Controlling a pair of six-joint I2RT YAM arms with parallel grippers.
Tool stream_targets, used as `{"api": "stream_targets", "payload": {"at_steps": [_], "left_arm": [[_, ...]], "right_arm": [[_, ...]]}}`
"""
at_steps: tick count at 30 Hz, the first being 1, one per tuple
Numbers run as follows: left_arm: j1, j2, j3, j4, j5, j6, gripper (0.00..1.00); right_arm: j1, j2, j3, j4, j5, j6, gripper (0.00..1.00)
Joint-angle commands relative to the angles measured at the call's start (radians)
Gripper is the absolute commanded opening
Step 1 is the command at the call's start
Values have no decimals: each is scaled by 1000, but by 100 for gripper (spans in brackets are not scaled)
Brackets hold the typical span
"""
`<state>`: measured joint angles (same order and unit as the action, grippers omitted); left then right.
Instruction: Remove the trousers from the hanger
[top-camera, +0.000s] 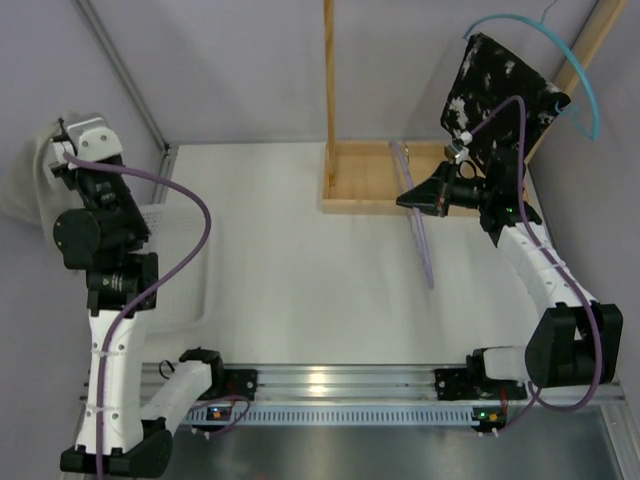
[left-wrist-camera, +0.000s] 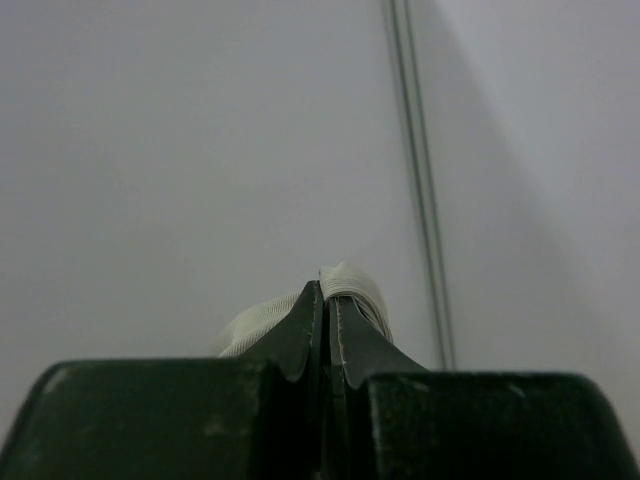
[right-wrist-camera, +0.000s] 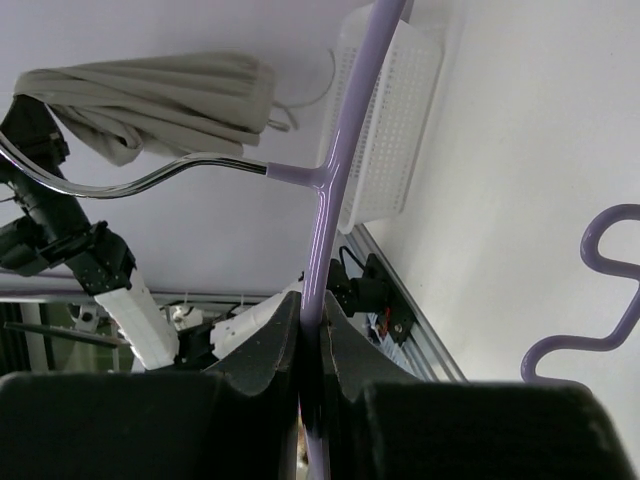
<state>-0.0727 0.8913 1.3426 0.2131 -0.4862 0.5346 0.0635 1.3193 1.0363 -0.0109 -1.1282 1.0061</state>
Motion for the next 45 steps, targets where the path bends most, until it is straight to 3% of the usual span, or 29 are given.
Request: {"api": "stream_targets", "payload": {"at_steps": [1, 7, 12, 20, 24, 31, 36, 39, 40, 43, 44, 45], "left_arm": [[40, -46, -92, 167, -15, 128, 0], [112, -121, -232, 138, -22, 99, 0], [146, -129, -247, 126, -5, 71, 0], [146, -132, -310, 33, 14, 18, 0], [151, -173, -439, 14, -14, 22, 0], [155, -255, -606, -184, -3, -48, 0], [157, -171, -766, -205, 8, -126, 2], [157, -121, -773, -208, 11, -182, 10], [157, -91, -769, -237, 29, -194, 29], [156, -36, -721, -291, 57, -245, 57], [157, -14, -682, -300, 66, -271, 72], [156, -9, -660, -316, 75, -280, 76]], "right_arm": [[9, -45, 61, 14, -25, -60, 0], [12, -63, 62, -24, -39, -75, 0], [13, -75, 96, -138, -48, -161, 0], [13, -100, 102, -144, -48, -176, 0], [13, -124, 125, -161, -44, -193, 0], [13, -152, 177, -230, 14, -228, 0], [15, -141, 252, -267, 87, -224, 0], [18, -111, 295, -282, 90, -212, 0], [19, -104, 304, -281, 100, -212, 0], [27, -71, 361, -281, 136, -213, 0], [30, -48, 378, -285, 145, -212, 0], [41, -34, 416, -288, 153, -210, 0]]}}
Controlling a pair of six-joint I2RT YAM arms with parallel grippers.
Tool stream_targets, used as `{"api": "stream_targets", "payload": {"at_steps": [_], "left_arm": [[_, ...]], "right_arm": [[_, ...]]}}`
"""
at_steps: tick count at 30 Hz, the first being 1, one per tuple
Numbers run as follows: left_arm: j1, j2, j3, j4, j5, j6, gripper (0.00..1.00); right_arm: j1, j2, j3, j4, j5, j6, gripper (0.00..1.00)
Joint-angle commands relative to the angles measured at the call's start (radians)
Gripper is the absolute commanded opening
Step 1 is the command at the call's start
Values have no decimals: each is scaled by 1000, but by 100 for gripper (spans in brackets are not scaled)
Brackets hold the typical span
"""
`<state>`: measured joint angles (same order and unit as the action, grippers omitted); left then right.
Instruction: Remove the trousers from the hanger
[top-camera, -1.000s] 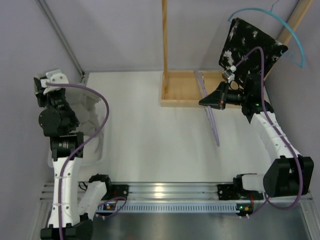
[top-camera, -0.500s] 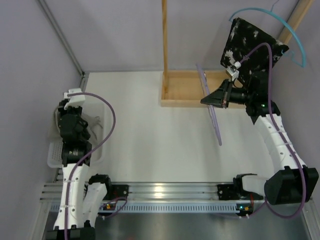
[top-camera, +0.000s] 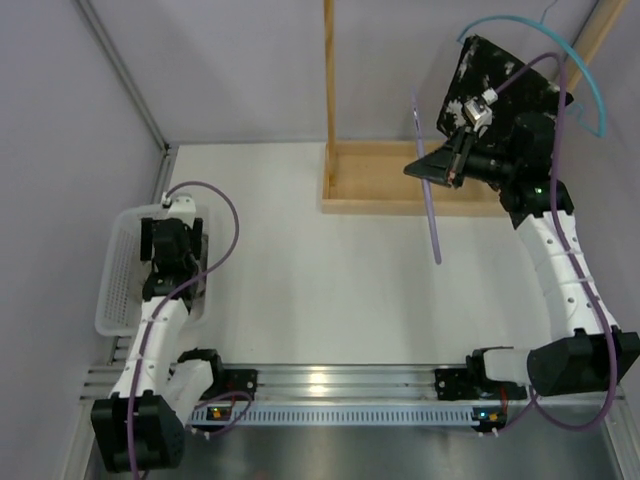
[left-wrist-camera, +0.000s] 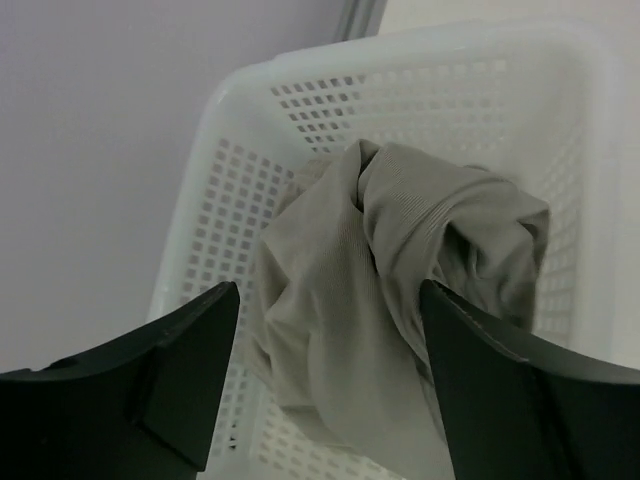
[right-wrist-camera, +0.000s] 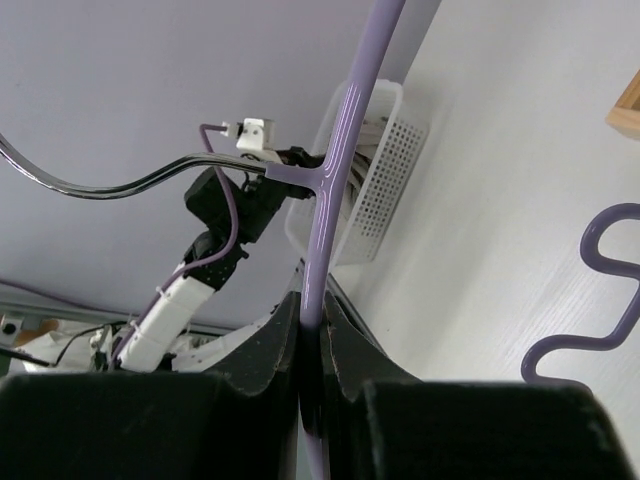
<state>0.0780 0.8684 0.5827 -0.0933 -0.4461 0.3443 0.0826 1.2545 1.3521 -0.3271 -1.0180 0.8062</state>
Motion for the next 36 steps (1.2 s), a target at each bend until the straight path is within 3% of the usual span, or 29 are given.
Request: {"api": "stream_targets", "payload": {"at_steps": [1, 2, 7, 12, 19, 26, 36], "left_arm": [[6, 11, 120, -22, 73, -100, 80], [5, -3, 159, -29, 105, -105, 98], [6, -39, 302, -89, 279, -172, 98], [5, -35, 427, -134, 380, -264, 98], [5, -52, 473, -135, 425, -321, 99], [3, -69, 473, -137, 442, -327, 98], [3, -85, 463, -137, 438, -317, 98]], "right_arm": [[26, 43, 126, -5, 76, -10, 0], [31, 72, 151, -25, 94, -10, 0], [58, 135, 307, -70, 217, 8, 0], [72, 221, 370, 107, 220, 221, 0], [109, 336, 525, 166, 402, 372, 0], [160, 505, 810, 94, 519, 419, 0], [198, 549, 832, 103, 746, 467, 0]]}}
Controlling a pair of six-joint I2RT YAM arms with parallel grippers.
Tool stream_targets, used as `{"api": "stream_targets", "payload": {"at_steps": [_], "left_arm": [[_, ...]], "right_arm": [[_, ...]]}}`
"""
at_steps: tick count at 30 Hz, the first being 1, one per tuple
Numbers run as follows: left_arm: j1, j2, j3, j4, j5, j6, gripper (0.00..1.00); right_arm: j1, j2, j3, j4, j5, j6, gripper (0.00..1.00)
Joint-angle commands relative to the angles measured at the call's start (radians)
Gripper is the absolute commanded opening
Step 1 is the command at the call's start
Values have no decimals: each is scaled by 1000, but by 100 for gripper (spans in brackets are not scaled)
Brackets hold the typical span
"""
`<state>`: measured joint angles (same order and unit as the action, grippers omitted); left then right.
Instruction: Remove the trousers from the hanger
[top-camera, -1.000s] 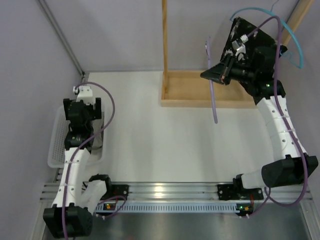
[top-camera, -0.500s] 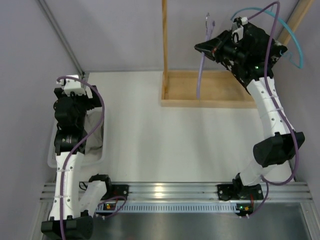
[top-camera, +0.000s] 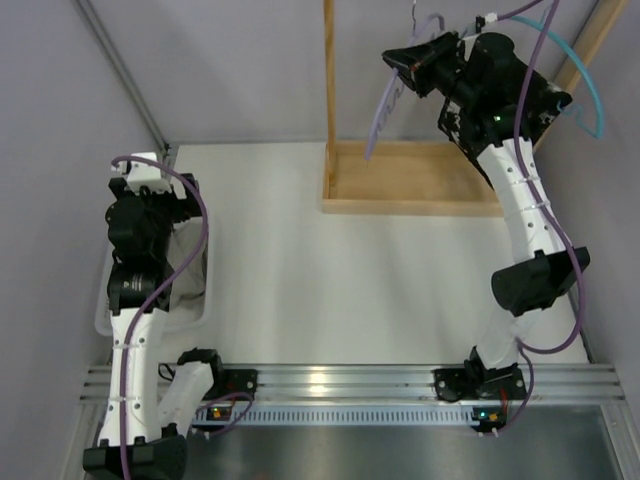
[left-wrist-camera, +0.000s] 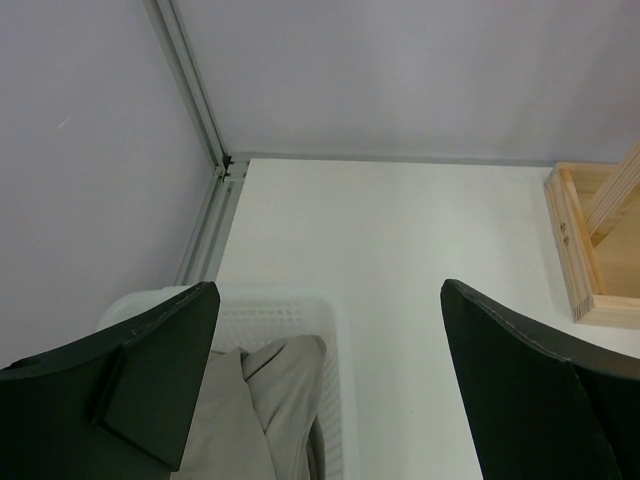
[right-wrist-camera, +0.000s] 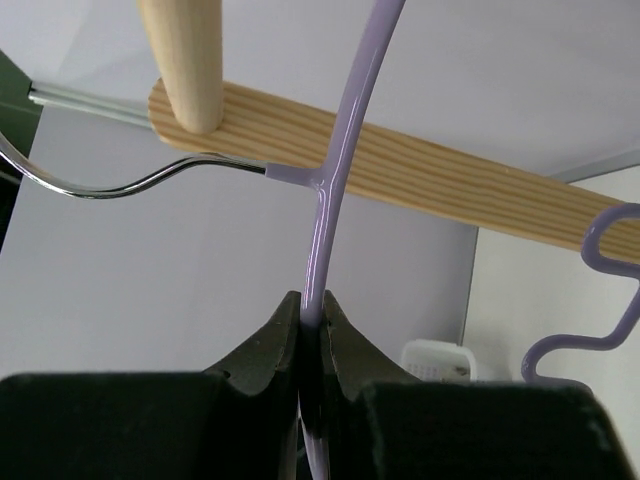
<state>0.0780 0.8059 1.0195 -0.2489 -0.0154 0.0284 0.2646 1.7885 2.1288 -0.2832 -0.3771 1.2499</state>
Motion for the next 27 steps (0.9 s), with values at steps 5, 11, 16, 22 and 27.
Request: {"api": "stream_targets", "payload": {"at_steps": [5, 11, 16, 22, 27], "left_arm": [[5, -60, -12, 19, -1, 11, 98], [3, -77, -35, 19, -17, 27, 98], [5, -76, -39, 19, -9, 21, 98], [5, -67, -32, 20, -9, 13, 98], [5, -59, -24, 20, -18, 22, 98]], "right_arm": [[22, 71, 134, 91, 145, 14, 0], [41, 57, 140, 139, 168, -9, 0], [65, 32, 135, 156, 213, -37, 0], [76, 45, 174, 144, 247, -47, 0], [84, 86, 210, 162, 260, -46, 0]]}}
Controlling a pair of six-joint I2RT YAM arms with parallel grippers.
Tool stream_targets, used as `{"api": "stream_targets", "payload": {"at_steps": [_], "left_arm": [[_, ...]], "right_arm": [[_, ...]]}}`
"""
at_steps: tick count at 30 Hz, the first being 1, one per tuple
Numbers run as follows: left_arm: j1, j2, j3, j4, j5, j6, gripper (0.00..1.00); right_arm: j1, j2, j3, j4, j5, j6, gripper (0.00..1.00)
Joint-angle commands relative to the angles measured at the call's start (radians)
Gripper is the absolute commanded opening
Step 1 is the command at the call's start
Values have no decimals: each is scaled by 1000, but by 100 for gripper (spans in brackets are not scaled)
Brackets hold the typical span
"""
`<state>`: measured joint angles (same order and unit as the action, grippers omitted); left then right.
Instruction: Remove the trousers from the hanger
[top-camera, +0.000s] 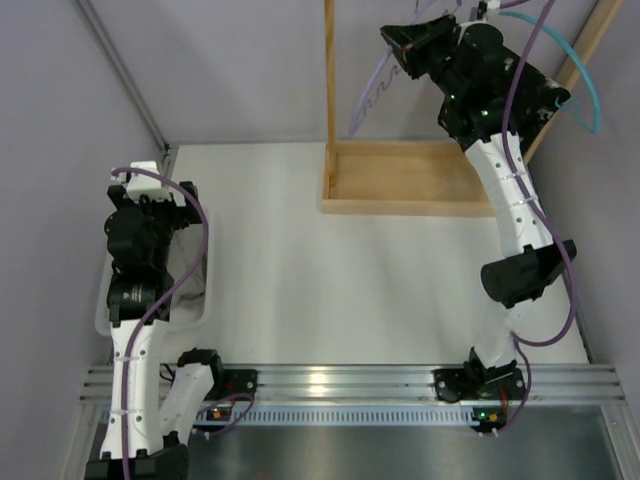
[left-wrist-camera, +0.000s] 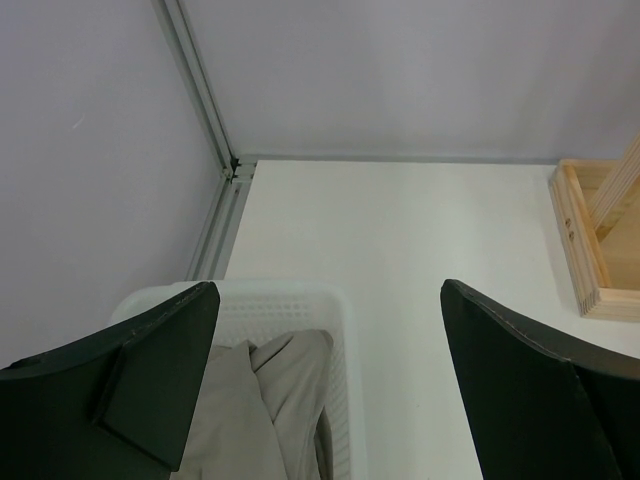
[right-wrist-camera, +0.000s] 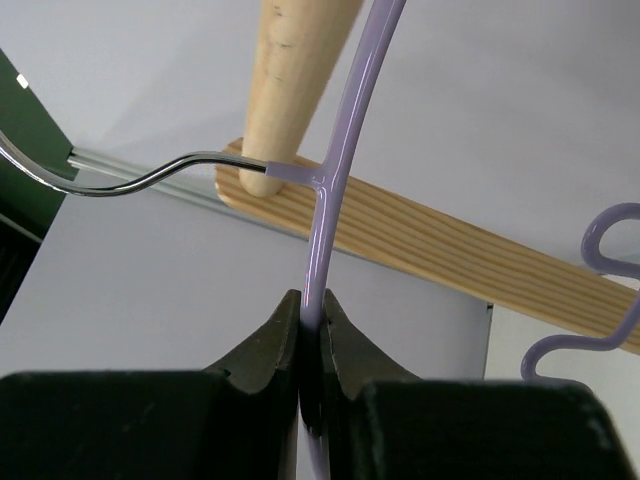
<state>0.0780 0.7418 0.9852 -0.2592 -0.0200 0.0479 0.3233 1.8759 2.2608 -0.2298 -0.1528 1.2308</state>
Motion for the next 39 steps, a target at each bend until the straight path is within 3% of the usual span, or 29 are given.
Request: {"api": "stream_targets", "payload": {"at_steps": [1, 25, 27, 28, 30, 31, 34, 39], "left_arm": [[3, 7, 10, 31, -14, 1, 98], [5, 19, 58, 29, -60, 29, 98], [5, 18, 58, 29, -60, 29, 98], [5, 16, 58, 29, -60, 30, 99], [5, 13, 61, 31, -61, 32, 99], [5, 13, 63, 28, -63, 30, 98], [5, 10, 64, 28, -57, 30, 98], [5, 1, 63, 21, -40, 15, 99]], "right_arm": [[25, 14, 85, 107, 45, -33, 0], [31, 172, 131, 207, 95, -105, 0], [31, 180, 132, 221, 91, -114, 6], [33, 178, 132, 222, 93, -113, 19], [33, 174, 131, 221, 82, -116, 24], [33, 169, 120, 215, 79, -116, 34], [33, 138, 95, 196, 68, -114, 48], [33, 40, 27, 187, 35, -122, 55]]}}
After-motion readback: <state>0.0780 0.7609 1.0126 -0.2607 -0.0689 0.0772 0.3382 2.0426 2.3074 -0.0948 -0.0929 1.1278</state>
